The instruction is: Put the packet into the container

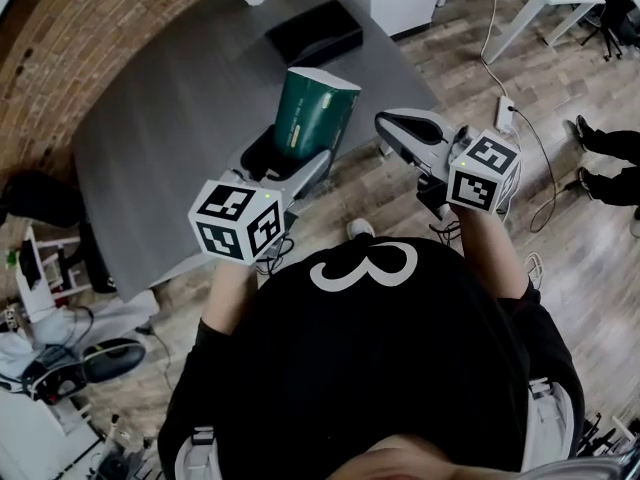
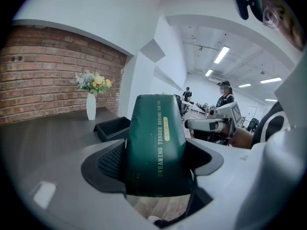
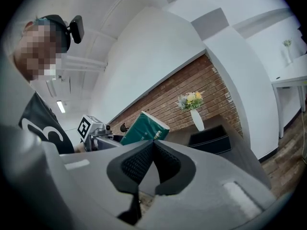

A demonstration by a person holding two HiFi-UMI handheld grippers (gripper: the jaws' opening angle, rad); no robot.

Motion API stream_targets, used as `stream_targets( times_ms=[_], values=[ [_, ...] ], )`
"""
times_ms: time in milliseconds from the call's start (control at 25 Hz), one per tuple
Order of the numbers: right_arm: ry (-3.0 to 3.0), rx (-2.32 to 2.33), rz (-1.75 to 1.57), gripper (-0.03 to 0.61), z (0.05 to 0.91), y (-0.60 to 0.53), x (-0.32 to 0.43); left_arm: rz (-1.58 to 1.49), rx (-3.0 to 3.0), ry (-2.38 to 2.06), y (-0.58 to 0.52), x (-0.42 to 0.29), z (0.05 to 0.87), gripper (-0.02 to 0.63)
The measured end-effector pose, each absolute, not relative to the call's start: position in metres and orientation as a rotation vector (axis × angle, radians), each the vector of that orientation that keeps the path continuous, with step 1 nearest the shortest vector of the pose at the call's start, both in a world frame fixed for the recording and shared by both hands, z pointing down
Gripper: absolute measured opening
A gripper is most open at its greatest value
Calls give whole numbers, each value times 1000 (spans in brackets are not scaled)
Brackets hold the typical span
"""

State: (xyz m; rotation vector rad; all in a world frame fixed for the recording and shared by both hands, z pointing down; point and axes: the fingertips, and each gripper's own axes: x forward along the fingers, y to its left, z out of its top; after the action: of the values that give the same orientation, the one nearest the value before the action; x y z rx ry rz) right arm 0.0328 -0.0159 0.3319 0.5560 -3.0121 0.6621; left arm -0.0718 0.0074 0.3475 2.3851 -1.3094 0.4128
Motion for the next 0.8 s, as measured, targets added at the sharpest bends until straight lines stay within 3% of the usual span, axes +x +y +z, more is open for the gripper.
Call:
stream_targets(
  times_ms=[800],
  values=[
    [-3002, 621, 778, 2, 351, -91, 30, 611, 2529, -1350, -116, -96, 323, 410]
  ],
)
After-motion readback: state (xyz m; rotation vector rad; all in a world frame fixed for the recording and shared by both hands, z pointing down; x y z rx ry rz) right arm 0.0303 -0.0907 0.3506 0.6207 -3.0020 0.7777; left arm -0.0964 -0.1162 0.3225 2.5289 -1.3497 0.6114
